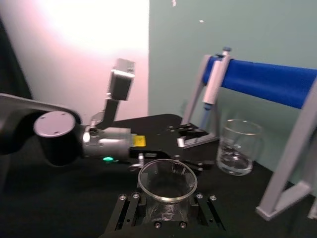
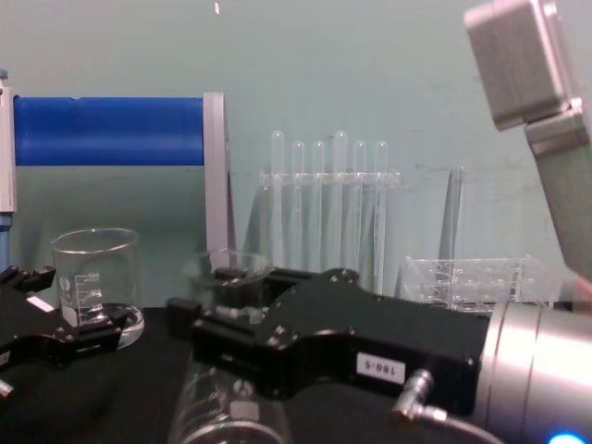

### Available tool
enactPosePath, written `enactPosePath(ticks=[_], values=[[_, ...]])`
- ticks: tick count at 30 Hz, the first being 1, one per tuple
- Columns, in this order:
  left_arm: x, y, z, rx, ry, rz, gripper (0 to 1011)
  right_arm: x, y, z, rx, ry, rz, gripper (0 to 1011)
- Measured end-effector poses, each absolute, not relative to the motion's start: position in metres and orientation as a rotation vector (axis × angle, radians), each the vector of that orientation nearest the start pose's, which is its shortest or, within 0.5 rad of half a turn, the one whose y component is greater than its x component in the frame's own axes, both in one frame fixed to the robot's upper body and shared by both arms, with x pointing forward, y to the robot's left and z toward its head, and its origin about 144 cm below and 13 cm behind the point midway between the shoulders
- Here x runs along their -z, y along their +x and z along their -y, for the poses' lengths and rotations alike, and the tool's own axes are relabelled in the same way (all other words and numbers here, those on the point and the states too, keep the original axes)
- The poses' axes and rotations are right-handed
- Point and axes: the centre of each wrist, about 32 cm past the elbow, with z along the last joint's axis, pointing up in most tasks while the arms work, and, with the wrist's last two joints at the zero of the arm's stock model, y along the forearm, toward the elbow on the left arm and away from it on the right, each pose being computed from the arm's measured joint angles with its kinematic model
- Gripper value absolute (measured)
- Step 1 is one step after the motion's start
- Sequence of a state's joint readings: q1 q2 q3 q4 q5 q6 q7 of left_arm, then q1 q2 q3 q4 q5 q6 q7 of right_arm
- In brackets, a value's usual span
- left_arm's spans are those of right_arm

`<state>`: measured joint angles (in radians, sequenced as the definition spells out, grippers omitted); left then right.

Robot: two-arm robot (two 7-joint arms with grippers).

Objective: Grasp the erlenmeyer flask with one hand, shake it three times, then place it back.

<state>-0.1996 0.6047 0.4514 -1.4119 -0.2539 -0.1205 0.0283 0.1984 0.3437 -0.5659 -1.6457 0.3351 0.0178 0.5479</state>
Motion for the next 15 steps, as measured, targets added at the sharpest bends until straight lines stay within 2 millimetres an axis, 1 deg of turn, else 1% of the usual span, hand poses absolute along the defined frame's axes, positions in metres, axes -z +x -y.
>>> enactPosePath(ticks=[3,8,15], values=[[-1.14,0.489,-0.31,-1.248,0.305,0.285,1001,-1.183,0.463,0.152,0.444,-0.019,0.068,449],[-1.14,0.489,-0.31,-1.248,0.304,0.285,1001,-1.184,0.464,0.153,0.441,-0.021,0.072,449],[-1.14,0.489,-0.31,-1.248,0.304,0.285,1001,-1.185,0.475,0.162,0.519,-0.019,0.085,449]])
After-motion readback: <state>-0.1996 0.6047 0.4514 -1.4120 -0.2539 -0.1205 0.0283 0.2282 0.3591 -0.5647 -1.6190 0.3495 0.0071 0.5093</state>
